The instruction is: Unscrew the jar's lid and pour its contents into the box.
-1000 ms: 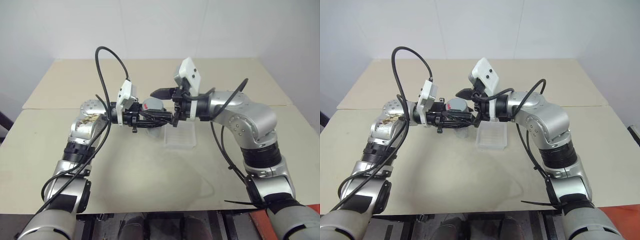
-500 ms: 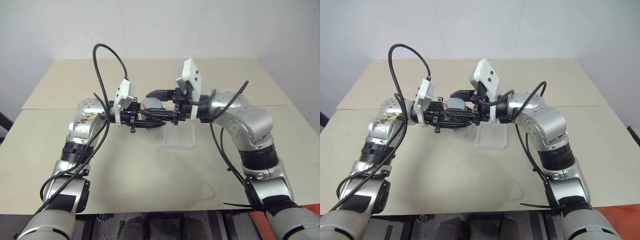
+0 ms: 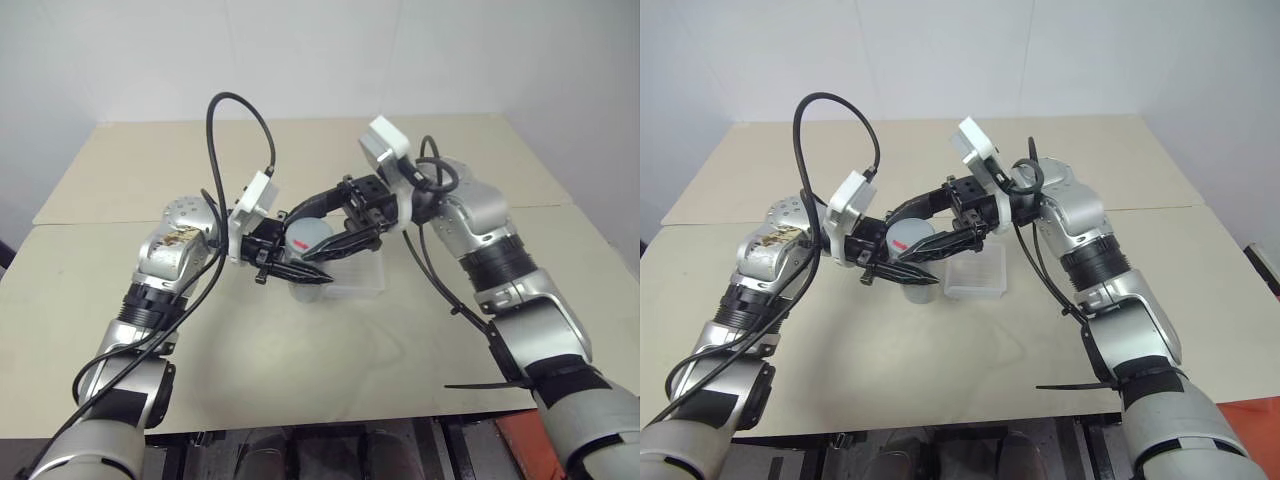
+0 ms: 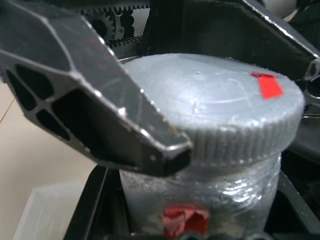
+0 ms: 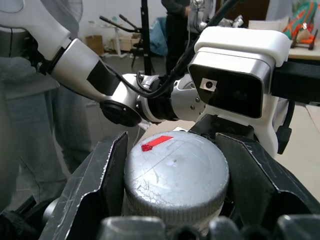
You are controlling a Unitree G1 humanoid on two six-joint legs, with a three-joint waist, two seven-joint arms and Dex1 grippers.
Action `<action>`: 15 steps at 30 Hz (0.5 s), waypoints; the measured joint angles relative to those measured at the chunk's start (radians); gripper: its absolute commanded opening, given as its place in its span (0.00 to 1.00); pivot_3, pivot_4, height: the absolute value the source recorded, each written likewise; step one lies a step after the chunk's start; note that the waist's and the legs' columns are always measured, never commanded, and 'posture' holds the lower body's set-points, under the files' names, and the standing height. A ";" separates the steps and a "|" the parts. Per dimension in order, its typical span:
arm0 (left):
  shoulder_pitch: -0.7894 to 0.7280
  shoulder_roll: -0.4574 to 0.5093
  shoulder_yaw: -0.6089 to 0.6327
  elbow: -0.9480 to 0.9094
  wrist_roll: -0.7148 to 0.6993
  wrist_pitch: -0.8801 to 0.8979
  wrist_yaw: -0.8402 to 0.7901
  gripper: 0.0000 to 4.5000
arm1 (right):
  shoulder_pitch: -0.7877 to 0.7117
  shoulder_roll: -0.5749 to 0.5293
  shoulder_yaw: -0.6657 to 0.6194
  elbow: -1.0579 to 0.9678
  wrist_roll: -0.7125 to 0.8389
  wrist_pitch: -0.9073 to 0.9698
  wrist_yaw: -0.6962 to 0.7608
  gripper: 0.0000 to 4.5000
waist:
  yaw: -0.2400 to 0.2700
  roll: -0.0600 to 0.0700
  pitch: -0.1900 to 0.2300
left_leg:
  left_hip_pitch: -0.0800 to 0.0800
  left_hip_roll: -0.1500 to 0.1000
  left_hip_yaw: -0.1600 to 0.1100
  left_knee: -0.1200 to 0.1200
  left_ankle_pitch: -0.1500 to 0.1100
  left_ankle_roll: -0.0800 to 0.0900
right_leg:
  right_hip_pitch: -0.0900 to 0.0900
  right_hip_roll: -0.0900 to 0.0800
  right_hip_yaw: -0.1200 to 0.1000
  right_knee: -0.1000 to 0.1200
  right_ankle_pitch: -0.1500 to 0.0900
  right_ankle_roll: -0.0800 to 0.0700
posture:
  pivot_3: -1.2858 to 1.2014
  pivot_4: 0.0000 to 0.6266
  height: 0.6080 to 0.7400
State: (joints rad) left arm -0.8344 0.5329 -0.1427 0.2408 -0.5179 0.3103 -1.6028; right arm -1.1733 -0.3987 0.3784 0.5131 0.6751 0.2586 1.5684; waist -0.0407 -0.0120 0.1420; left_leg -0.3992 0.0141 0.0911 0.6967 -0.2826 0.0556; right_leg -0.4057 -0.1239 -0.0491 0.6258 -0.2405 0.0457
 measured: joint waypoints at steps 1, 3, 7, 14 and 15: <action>0.005 0.001 0.007 0.000 0.001 0.000 0.001 0.45 | -0.005 0.010 0.002 0.018 0.000 -0.011 0.001 0.61 | 0.000 0.000 0.000 | 0.000 0.000 0.000 0.000 0.000 0.000 | 0.000 0.000 0.000 0.000 0.000 0.000 | 0.52 0.24 1.00; 0.012 0.006 0.011 0.000 0.002 0.000 0.006 0.45 | -0.007 0.022 0.002 0.040 0.000 -0.024 0.001 0.77 | 0.003 0.000 0.000 | 0.000 0.000 0.000 0.000 0.000 0.000 | 0.000 0.000 0.000 0.000 0.000 0.000 | 0.52 0.24 1.00; 0.013 -0.004 0.031 -0.022 -0.001 -0.001 0.020 0.45 | 0.005 0.021 -0.012 0.060 -0.039 -0.028 -0.001 0.99 | 0.009 0.000 0.000 | -0.001 0.000 -0.001 0.001 0.000 0.000 | 0.000 0.000 -0.001 0.000 0.000 0.000 | 0.52 0.24 1.00; 0.011 0.013 0.056 0.026 0.028 -0.022 0.068 0.45 | 0.180 -0.084 -0.187 -0.174 -0.077 0.016 -0.141 0.99 | 0.023 0.000 0.000 | -0.001 0.000 0.000 0.000 0.000 0.000 | 0.000 0.000 -0.001 0.000 0.000 0.000 | 0.52 0.24 1.00; 0.011 0.017 0.061 0.042 0.037 -0.028 0.078 0.45 | 0.204 -0.094 -0.208 -0.212 -0.084 0.024 -0.177 0.99 | 0.024 0.000 0.000 | -0.001 0.000 0.000 0.000 0.000 0.000 | 0.000 0.000 -0.001 0.000 0.000 0.000 | 0.52 0.24 1.00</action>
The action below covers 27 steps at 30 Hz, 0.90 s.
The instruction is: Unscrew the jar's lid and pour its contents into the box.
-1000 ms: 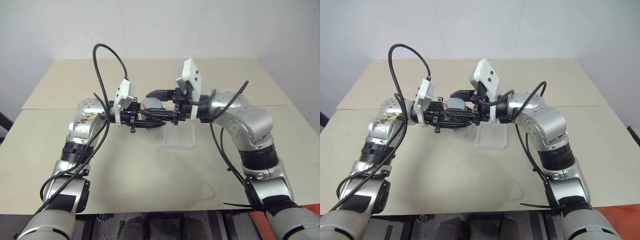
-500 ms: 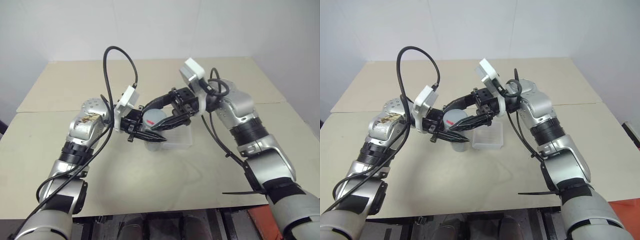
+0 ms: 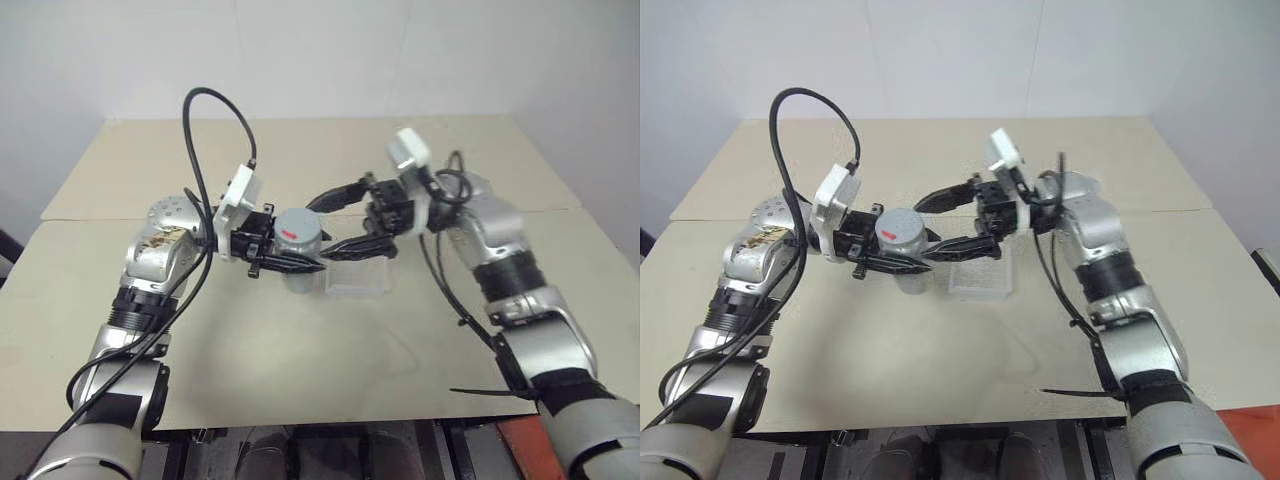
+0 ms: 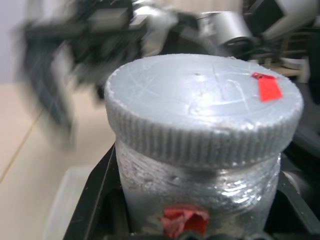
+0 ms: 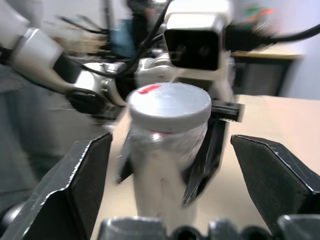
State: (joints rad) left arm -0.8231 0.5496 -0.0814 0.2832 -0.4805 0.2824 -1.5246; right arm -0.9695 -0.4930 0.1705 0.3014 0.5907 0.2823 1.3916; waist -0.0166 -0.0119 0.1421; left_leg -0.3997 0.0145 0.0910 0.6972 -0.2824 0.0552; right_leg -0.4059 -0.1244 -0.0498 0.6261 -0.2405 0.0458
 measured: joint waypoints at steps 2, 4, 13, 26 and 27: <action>0.001 0.002 0.006 0.027 0.019 -0.017 0.031 0.45 | 0.050 -0.015 -0.038 -0.089 -0.009 0.030 -0.085 0.99 | 0.001 0.000 0.000 | 0.000 0.000 0.000 0.000 0.000 0.000 | 0.000 0.000 0.000 0.000 0.000 0.000 | 0.52 0.24 1.00; 0.001 -0.010 0.017 0.051 0.049 -0.029 0.094 0.45 | 0.100 -0.023 -0.064 -0.212 -0.027 0.101 -0.215 0.99 | 0.000 0.000 0.000 | 0.000 0.000 0.001 0.000 0.000 0.000 | 0.000 0.000 0.000 0.000 0.000 0.000 | 0.52 0.24 1.00; 0.004 -0.037 0.025 0.068 0.075 -0.044 0.180 0.45 | 0.121 0.059 -0.057 -0.524 -0.081 0.408 -0.633 0.99 | 0.003 0.000 0.000 | 0.000 -0.001 0.001 0.000 0.000 0.000 | -0.001 0.000 0.000 0.000 0.000 0.000 | 0.52 0.24 1.00; 0.003 -0.063 0.025 0.082 0.086 -0.045 0.176 0.45 | 0.103 0.162 0.015 -0.544 -0.129 0.450 -0.716 0.99 | 0.000 0.000 0.000 | 0.000 -0.002 0.001 -0.001 0.000 0.000 | -0.001 0.000 0.000 0.000 0.000 0.000 | 0.52 0.24 1.00; 0.003 -0.063 0.025 0.082 0.086 -0.045 0.175 0.45 | 0.101 0.168 0.018 -0.537 -0.137 0.450 -0.717 0.99 | 0.001 0.000 0.000 | 0.000 -0.002 0.001 -0.001 0.000 0.000 | -0.001 0.000 0.000 0.000 0.000 0.000 | 0.52 0.24 1.00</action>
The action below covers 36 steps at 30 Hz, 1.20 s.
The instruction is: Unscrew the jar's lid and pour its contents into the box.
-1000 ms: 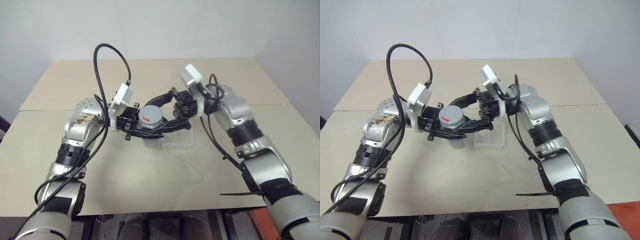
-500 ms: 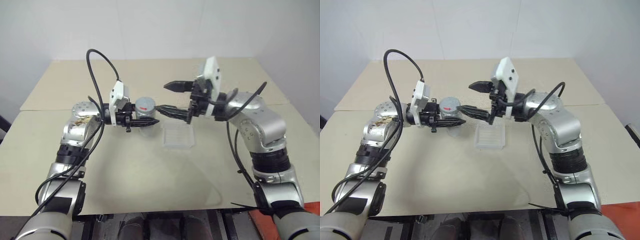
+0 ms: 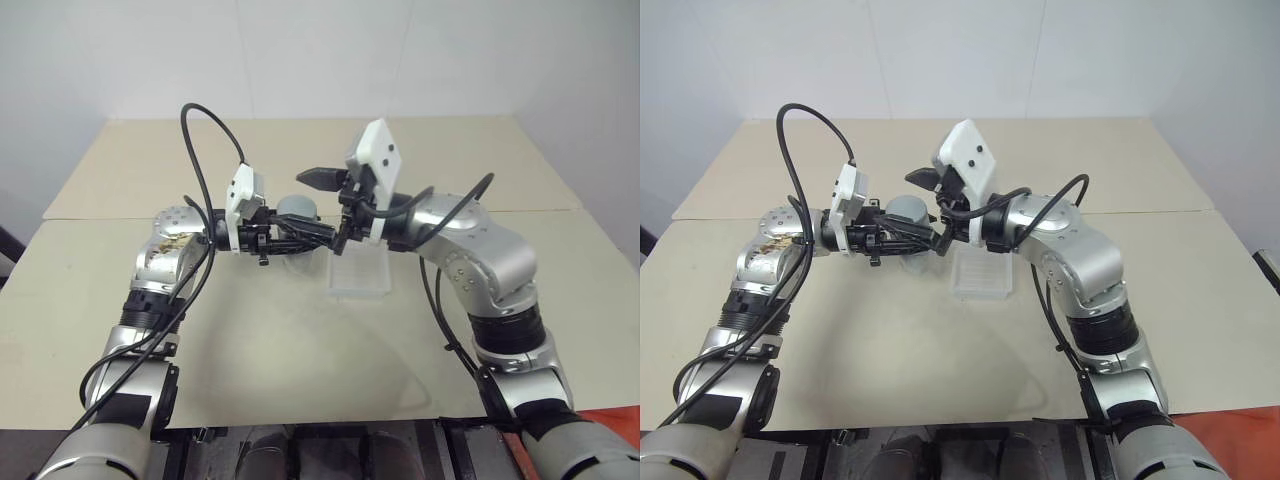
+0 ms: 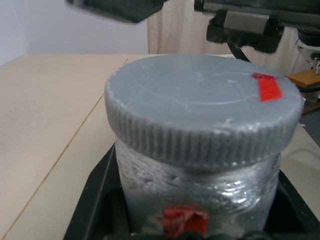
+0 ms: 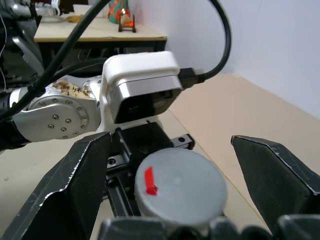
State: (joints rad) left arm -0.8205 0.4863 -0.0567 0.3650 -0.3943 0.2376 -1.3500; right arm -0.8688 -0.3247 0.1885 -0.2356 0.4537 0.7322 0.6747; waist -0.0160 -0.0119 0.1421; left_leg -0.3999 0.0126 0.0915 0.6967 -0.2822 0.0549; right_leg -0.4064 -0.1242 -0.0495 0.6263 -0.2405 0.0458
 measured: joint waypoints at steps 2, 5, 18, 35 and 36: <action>0.000 0.000 0.000 0.000 0.000 0.000 -0.002 0.45 | -0.010 0.003 0.007 0.028 -0.014 -0.002 -0.001 0.99 | 0.000 0.000 0.000 | 0.000 0.000 0.000 0.000 0.000 0.000 | 0.000 0.000 0.000 0.000 0.000 0.000 | 0.52 0.24 1.00; 0.000 0.000 0.000 0.000 0.000 0.000 -0.004 0.45 | -0.019 0.010 0.012 0.075 -0.044 -0.004 -0.006 0.99 | 0.000 0.000 0.000 | 0.000 0.000 0.000 0.000 0.000 0.000 | 0.000 0.000 0.000 0.000 0.000 0.000 | 0.52 0.24 1.00; 0.000 0.018 0.000 -0.005 -0.004 0.009 -0.008 0.45 | -0.017 -0.031 0.010 0.100 -0.036 -0.043 0.056 0.99 | -0.002 0.000 0.000 | 0.000 0.000 0.000 0.000 0.000 0.000 | 0.000 0.000 0.000 0.000 0.000 0.000 | 0.52 0.24 1.00; 0.024 0.079 0.039 -0.047 -0.061 0.030 -0.095 0.45 | 0.011 -0.161 -0.149 0.325 0.074 -0.177 0.396 0.99 | -0.003 0.000 0.000 | 0.000 0.001 0.000 -0.001 0.000 0.000 | 0.000 0.000 0.000 -0.001 0.000 0.000 | 0.52 0.24 1.00; 0.025 0.079 0.039 -0.047 -0.063 0.031 -0.095 0.45 | 0.010 -0.157 -0.150 0.323 0.081 -0.178 0.411 0.99 | -0.003 0.000 0.000 | 0.000 0.001 0.000 -0.001 0.000 0.000 | 0.000 0.000 0.000 -0.001 0.000 0.000 | 0.52 0.24 1.00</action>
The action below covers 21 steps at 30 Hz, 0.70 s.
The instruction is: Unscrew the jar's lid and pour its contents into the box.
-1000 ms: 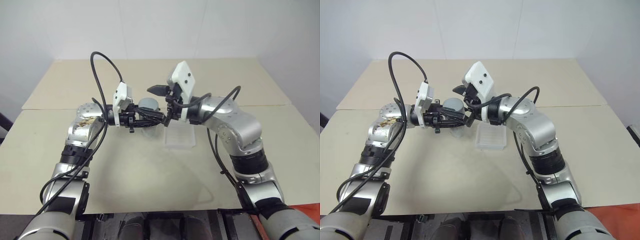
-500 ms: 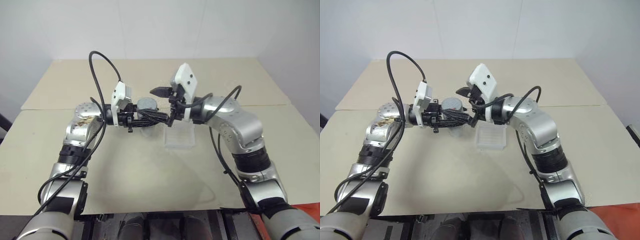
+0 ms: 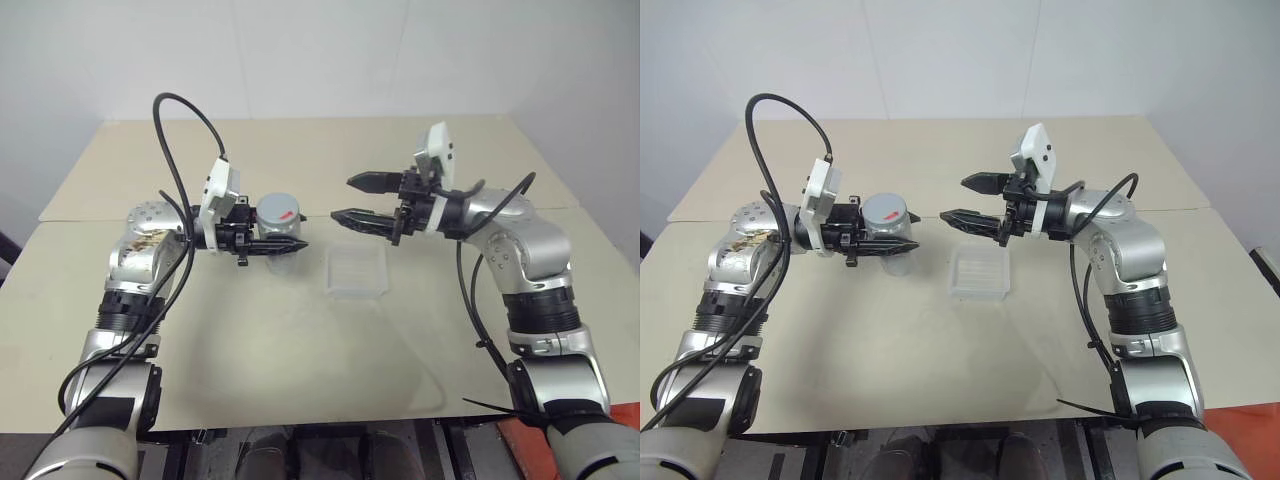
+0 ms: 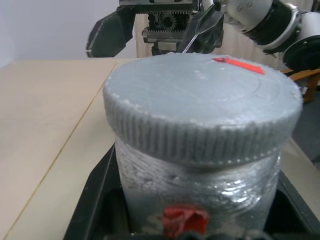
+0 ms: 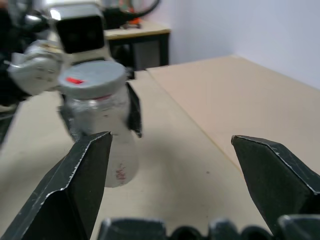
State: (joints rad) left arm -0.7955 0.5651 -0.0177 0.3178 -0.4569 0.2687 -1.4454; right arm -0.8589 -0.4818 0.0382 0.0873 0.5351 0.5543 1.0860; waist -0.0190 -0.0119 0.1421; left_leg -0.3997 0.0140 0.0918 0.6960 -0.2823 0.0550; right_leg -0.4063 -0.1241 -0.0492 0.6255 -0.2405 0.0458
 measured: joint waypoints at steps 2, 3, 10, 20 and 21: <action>0.000 -0.001 0.001 0.000 -0.004 0.001 0.001 0.45 | -0.011 0.027 0.003 -0.003 0.000 0.000 0.012 0.99 | 0.000 0.000 0.000 | 0.000 0.000 0.000 0.000 0.000 0.000 | 0.000 0.000 0.000 0.000 0.000 0.000 | 0.52 0.24 1.00; 0.000 -0.004 0.001 0.001 -0.008 0.001 0.002 0.45 | -0.021 0.047 0.010 -0.005 -0.001 0.000 0.011 0.99 | -0.001 0.000 0.000 | 0.000 0.000 0.000 0.000 0.000 0.000 | 0.000 0.000 0.000 0.000 0.000 0.000 | 0.52 0.24 1.00; -0.015 -0.021 -0.002 0.012 -0.007 0.001 0.011 0.45 | -0.080 0.143 0.072 -0.011 -0.027 -0.015 -0.020 0.99 | 0.005 0.000 0.000 | 0.000 0.000 -0.001 0.000 0.000 0.000 | 0.000 0.000 0.000 0.001 0.000 0.000 | 0.52 0.24 1.00; -0.036 -0.041 -0.007 0.014 -0.006 0.000 0.015 0.45 | -0.142 0.235 0.128 0.043 -0.121 -0.053 -0.069 0.99 | -0.003 0.000 0.000 | 0.000 -0.001 0.000 0.000 0.000 -0.001 | 0.000 0.000 0.000 0.001 0.000 0.000 | 0.52 0.24 1.00; -0.035 -0.041 -0.007 0.014 -0.006 0.000 0.015 0.45 | -0.143 0.238 0.130 0.048 -0.124 -0.053 -0.071 0.99 | -0.003 0.000 0.000 | 0.000 -0.001 0.000 0.000 0.000 -0.001 | 0.000 0.000 0.000 0.001 0.000 0.000 | 0.52 0.24 1.00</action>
State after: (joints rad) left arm -0.8309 0.5244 -0.0248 0.3316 -0.4633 0.2689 -1.4301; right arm -1.0014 -0.2440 0.1683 0.1349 0.4116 0.5013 1.0147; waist -0.0221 -0.0118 0.1421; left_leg -0.3996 0.0127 0.0915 0.6962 -0.2820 0.0545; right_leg -0.4065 -0.1239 -0.0497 0.6263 -0.2405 0.0458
